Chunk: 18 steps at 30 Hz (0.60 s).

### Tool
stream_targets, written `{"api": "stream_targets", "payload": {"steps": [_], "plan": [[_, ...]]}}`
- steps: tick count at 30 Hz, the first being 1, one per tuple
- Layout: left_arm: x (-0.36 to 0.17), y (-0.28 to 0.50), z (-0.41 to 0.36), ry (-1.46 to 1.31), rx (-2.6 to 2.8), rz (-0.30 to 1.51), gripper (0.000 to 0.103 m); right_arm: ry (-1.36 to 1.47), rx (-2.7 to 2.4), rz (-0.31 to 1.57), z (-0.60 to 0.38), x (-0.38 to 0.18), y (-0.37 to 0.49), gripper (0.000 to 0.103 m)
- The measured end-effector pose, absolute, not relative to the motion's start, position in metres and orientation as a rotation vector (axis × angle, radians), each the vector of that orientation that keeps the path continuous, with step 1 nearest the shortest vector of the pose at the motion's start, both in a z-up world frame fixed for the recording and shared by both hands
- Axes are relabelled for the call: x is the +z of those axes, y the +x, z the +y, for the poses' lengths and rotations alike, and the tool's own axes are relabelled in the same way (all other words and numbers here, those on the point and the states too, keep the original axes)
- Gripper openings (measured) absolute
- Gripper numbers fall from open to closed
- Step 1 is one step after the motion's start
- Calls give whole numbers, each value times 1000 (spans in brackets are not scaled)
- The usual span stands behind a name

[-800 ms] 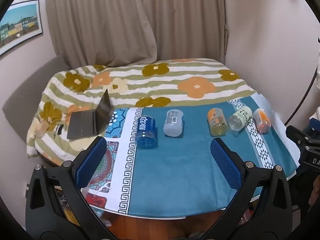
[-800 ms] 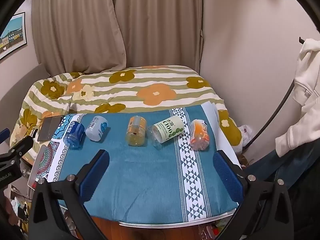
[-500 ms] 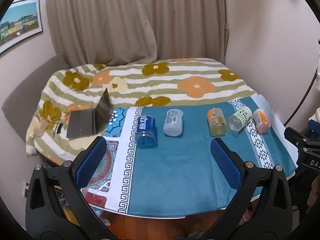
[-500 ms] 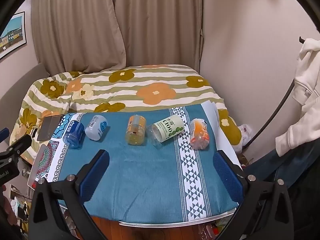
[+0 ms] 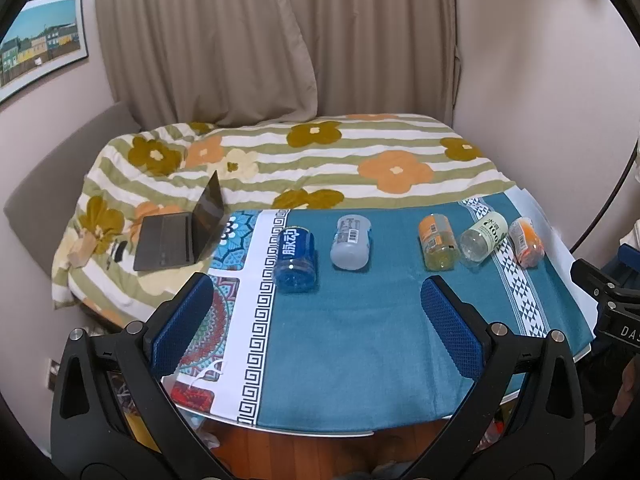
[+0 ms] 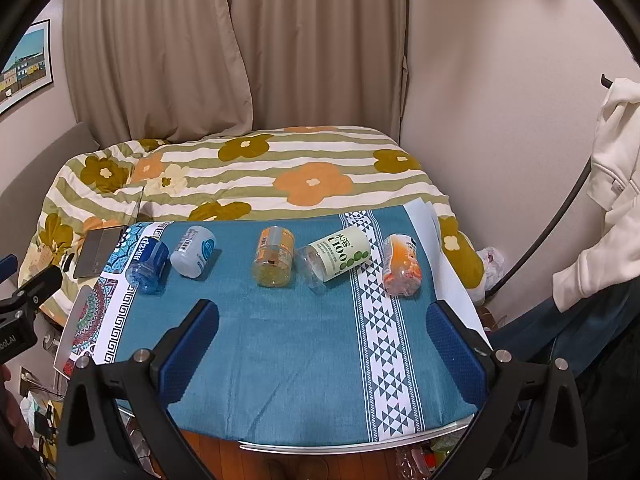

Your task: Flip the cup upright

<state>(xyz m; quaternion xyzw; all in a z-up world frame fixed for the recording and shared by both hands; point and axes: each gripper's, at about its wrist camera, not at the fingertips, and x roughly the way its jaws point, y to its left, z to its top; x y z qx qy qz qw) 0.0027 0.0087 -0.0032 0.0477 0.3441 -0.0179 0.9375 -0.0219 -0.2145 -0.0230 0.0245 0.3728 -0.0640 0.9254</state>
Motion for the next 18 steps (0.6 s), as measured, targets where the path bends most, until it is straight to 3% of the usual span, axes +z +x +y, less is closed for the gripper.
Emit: {"api": "stream_targets", "payload": {"steps": [18], "plan": [[-2,5,9,96,-36,710,103,53,-131,763,-214,-24,-22,103]]}}
